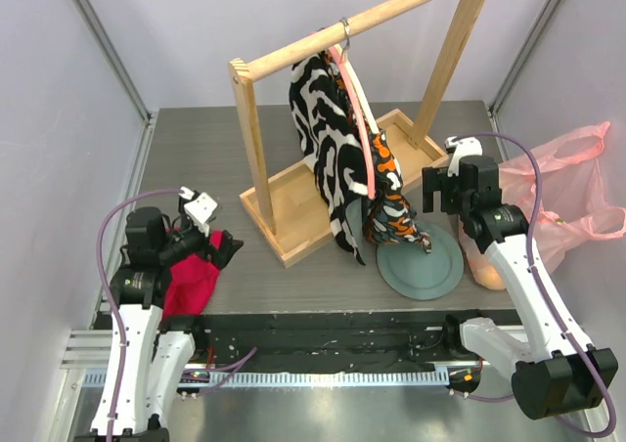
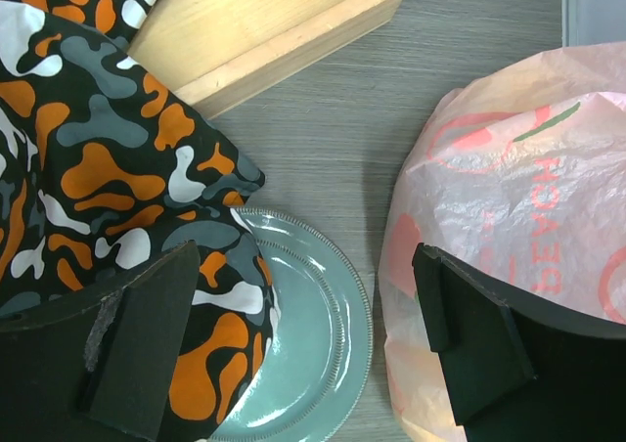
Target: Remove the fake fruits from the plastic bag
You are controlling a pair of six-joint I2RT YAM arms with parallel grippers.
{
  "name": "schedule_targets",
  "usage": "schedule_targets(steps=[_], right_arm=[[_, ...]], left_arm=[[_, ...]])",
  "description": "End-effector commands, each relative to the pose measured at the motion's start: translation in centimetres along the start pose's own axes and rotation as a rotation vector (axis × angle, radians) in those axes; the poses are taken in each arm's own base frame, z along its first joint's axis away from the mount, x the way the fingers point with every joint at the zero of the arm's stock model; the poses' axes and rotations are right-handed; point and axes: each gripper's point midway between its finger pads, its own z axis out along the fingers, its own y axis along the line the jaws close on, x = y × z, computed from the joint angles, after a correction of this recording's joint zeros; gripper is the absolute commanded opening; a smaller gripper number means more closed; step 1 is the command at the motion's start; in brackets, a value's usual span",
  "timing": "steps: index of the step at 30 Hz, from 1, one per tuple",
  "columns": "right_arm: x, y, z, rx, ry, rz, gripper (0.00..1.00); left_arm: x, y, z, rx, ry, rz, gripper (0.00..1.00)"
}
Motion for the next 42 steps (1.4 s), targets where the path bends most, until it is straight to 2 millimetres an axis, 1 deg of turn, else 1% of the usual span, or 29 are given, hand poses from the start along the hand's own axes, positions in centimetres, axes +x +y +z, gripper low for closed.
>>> schedule_targets(steps=[1,2,3,6,7,8,10,11,13,14,16,17,18,19,22,23,25,27,28,29,30,31,32,36,37,38,40,41,42], right_arm=[[-0.4,-0.1,0.0,-0.001,-0.013,-0.031,1.00],[0.0,0.2,0.2,-0.015,-0.004,-0.046,1.00],[0.2,1.0,0.2,-0.064,-0.003,-0.066,1.00],[0.9,2.3,0.2,-0.166,0.005,-0.171,0.99],[1.3,3.8,-0.2,-0.264,0.011,-0.201,0.98],[1.3,4.1,-0.4,-0.292,0.003,-0.247,0.97],[1.6,4.9,-0.6,-0.348,0.003,-0.276,0.93],[1.5,5.0,-0.6,-0.355,0.003,-0.285,0.93],[1.5,5.0,-0.4,-0.356,0.011,-0.294,0.92],[1.4,4.9,-0.3,-0.349,0.015,-0.290,0.92],[1.3,5.0,0.0,-0.349,0.028,-0.280,0.92],[1.2,4.9,0.0,-0.348,0.030,-0.276,0.92],[1.2,4.9,0.0,-0.348,0.033,-0.276,0.92],[1.3,5.0,0.1,-0.350,0.036,-0.278,0.92],[1.5,4.4,0.1,-0.318,0.038,-0.283,0.92],[1.5,4.3,0.0,-0.314,0.036,-0.286,0.92],[1.5,4.2,-0.5,-0.306,0.026,-0.274,0.92],[2.0,4.1,-0.8,-0.307,0.035,-0.267,0.92],[2.2,4.1,-0.9,-0.307,0.037,-0.264,0.92],[2.1,4.0,-1.2,-0.303,0.031,-0.258,0.92],[2.3,4.0,-1.2,-0.301,0.036,-0.258,0.93],[2.4,3.9,-1.3,-0.296,0.036,-0.248,0.92],[2.4,3.8,-1.2,-0.290,0.036,-0.245,0.93],[2.2,3.5,-1.1,-0.271,0.034,-0.244,0.93],[1.9,3.4,-1.2,-0.263,0.027,-0.245,0.93],[1.8,3.3,-1.1,-0.257,0.026,-0.250,0.93],[1.6,3.1,-0.8,-0.248,0.023,-0.258,0.93],[1.6,3.1,-0.8,-0.246,0.023,-0.261,0.93],[1.7,3.1,-0.5,-0.244,0.032,-0.264,0.93]], left_arm=[[0.1,-0.9,0.3,0.068,-0.005,0.026,1.00],[0.5,-1.8,0.7,0.112,0.003,0.037,1.00],[1.3,-2.4,1.2,0.141,0.018,0.070,1.00],[3.1,-3.5,2.2,0.206,0.069,0.135,1.00],[3.5,-3.7,2.4,0.216,0.084,0.153,1.00],[4.0,-4.7,2.9,0.266,0.103,0.178,1.00],[4.8,-5.2,3.5,0.287,0.141,0.237,0.98],[5.0,-6.7,3.9,0.339,0.152,0.282,0.97],[5.2,-7.6,4.8,0.370,0.167,0.351,0.94],[5.2,-9.3,5.1,0.432,0.156,0.398,0.94],[4.9,-10.1,6.1,0.450,0.136,0.449,0.92],[4.9,-11.3,6.3,0.481,0.128,0.476,0.91],[4.8,-11.6,7.0,0.486,0.132,0.486,0.87],[4.6,-12.7,7.2,0.511,0.127,0.505,0.85],[4.4,-13.0,8.8,0.463,0.134,0.513,0.83],[3.1,-12.9,9.7,0.420,0.086,0.513,0.85],[2.7,-12.9,10.9,0.378,0.081,0.495,0.86],[1.5,-12.4,12.3,0.324,0.062,0.482,0.84],[2.5,-12.4,13.3,0.324,0.105,0.482,0.84],[2.2,-12.3,14.0,0.314,0.116,0.487,0.79],[2.6,-11.8,14.6,0.292,0.146,0.493,0.77],[4.3,-11.6,15.6,0.295,0.209,0.500,0.74],[4.6,-11.5,15.9,0.295,0.227,0.512,0.67],[6.9,-11.1,16.9,0.308,0.295,0.577,0.59],[7.1,-10.3,17.2,0.268,0.315,0.583,0.57],[7.9,-9.8,17.6,0.254,0.352,0.584,0.56],[7.1,-8.1,18.5,0.190,0.371,0.544,0.55],[7.9,-6.7,18.9,0.145,0.434,0.528,0.54],[7.8,-5.0,19.2,0.101,0.463,0.492,0.53]])
